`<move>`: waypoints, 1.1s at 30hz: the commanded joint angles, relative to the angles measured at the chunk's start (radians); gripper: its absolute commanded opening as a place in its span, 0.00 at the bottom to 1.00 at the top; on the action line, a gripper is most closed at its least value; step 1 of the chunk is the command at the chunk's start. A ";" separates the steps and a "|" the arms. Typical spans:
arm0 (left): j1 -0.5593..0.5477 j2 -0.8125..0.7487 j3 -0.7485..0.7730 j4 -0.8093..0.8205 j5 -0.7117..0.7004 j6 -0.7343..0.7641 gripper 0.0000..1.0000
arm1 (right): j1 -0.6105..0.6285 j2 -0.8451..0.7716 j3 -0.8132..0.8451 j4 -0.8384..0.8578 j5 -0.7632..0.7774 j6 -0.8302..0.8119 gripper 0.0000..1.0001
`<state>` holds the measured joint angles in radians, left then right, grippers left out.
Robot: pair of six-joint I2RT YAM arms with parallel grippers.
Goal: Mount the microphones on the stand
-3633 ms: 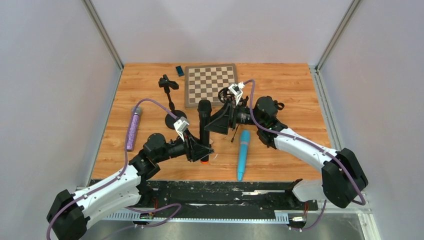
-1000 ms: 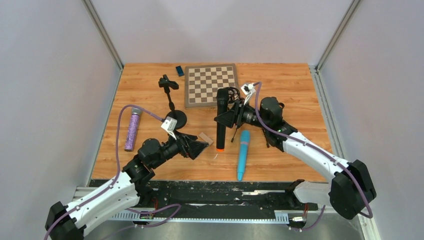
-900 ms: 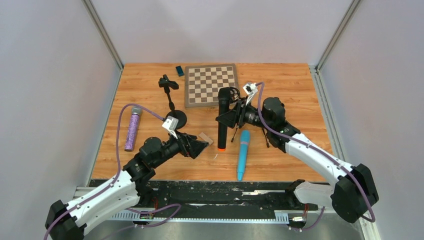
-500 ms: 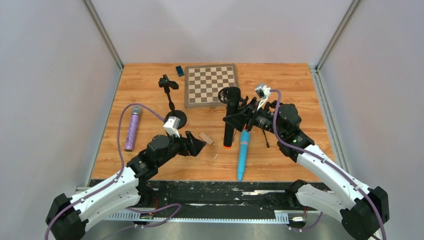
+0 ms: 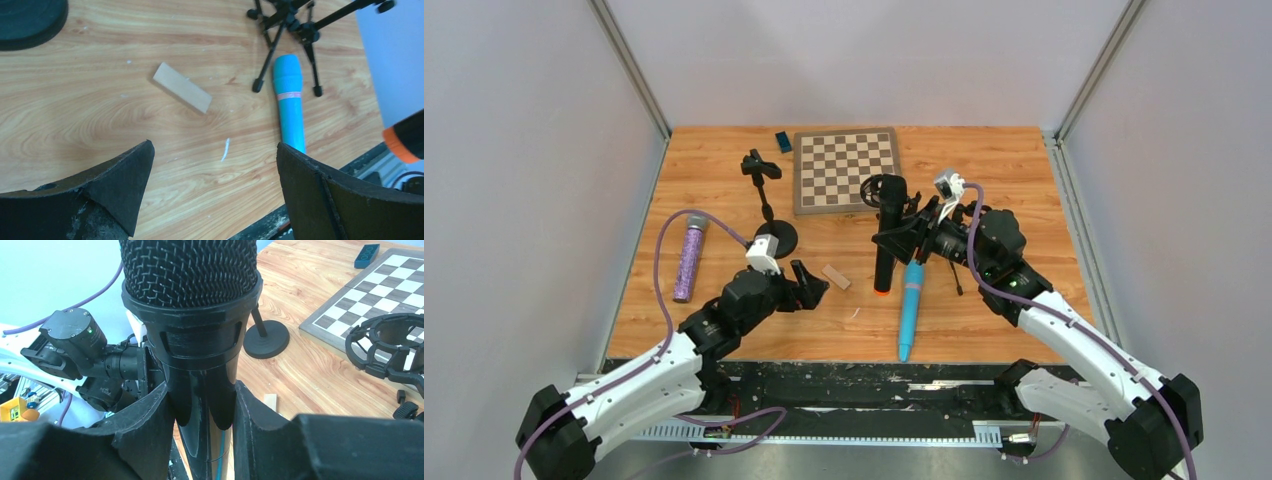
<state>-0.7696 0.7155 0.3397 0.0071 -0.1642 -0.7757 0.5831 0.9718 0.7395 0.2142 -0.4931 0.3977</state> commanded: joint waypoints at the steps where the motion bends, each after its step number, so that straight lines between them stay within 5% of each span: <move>1: 0.004 0.035 0.079 -0.084 -0.059 0.038 1.00 | -0.006 0.003 0.014 0.023 0.026 -0.006 0.00; 15: 0.060 0.399 0.417 -0.364 -0.066 0.247 1.00 | -0.014 -0.014 -0.014 0.014 0.044 0.012 0.00; 33: 0.263 0.154 0.417 -0.377 0.123 0.379 1.00 | -0.016 -0.028 -0.041 0.005 0.063 0.032 0.00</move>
<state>-0.5472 0.9340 0.7261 -0.3634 -0.1005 -0.4576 0.5724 0.9684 0.7002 0.1715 -0.4438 0.4004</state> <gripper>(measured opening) 1.000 0.388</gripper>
